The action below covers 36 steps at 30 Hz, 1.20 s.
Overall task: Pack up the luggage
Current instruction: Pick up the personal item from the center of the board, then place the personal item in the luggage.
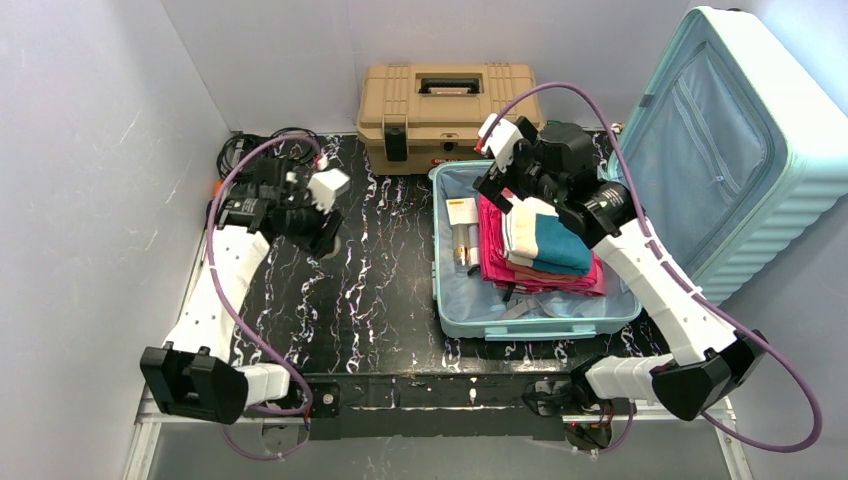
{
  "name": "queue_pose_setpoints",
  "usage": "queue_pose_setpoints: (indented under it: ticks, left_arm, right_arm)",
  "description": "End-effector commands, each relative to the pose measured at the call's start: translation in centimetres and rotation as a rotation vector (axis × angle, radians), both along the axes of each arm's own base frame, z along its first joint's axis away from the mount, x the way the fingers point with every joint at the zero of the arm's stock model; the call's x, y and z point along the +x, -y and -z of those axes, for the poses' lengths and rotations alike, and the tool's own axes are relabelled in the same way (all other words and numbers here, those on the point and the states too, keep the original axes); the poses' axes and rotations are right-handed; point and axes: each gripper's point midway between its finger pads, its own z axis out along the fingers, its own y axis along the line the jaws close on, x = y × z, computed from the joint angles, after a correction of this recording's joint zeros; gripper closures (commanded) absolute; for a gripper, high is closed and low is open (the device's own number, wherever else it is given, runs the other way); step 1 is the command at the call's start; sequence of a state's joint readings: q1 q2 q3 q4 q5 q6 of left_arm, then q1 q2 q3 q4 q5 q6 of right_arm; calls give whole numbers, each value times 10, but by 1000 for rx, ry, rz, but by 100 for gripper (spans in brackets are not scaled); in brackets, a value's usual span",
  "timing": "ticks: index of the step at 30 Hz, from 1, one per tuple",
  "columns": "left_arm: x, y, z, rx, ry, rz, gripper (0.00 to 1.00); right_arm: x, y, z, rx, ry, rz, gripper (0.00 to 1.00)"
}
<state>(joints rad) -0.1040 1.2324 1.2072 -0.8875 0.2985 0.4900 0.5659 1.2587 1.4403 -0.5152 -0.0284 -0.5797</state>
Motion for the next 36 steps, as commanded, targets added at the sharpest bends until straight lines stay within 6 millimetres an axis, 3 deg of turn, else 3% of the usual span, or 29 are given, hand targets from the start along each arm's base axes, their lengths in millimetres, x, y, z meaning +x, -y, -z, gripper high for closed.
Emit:
queue_pose_setpoints:
  ticks: [1,4,8,14,18,22,29,36]
  left_arm:
    - [8,61,-53,-48,76,133,100]
    - [6,111,-76,-49,121,271,100]
    - [-6,173,-80,-38,125,429,100]
    - [-30,255,-48,-13,75,591,100]
    - [-44,292,-23,29,57,663,100]
    - [-50,310,7,89,33,696,100]
    - [-39,315,63,173,12,677,100]
    - [-69,320,100,216,-83,760,100]
  right_arm:
    - [29,23,-23,35,74,190,0]
    - [46,47,-21,65,65,296,0]
    - [64,82,-22,136,45,411,0]
    - [76,135,-33,257,39,555,0]
    - [69,144,-38,267,46,555,0]
    - [61,141,-42,284,49,533,0]
    - [52,128,-44,310,34,453,0]
    - [57,127,-41,316,25,459,0]
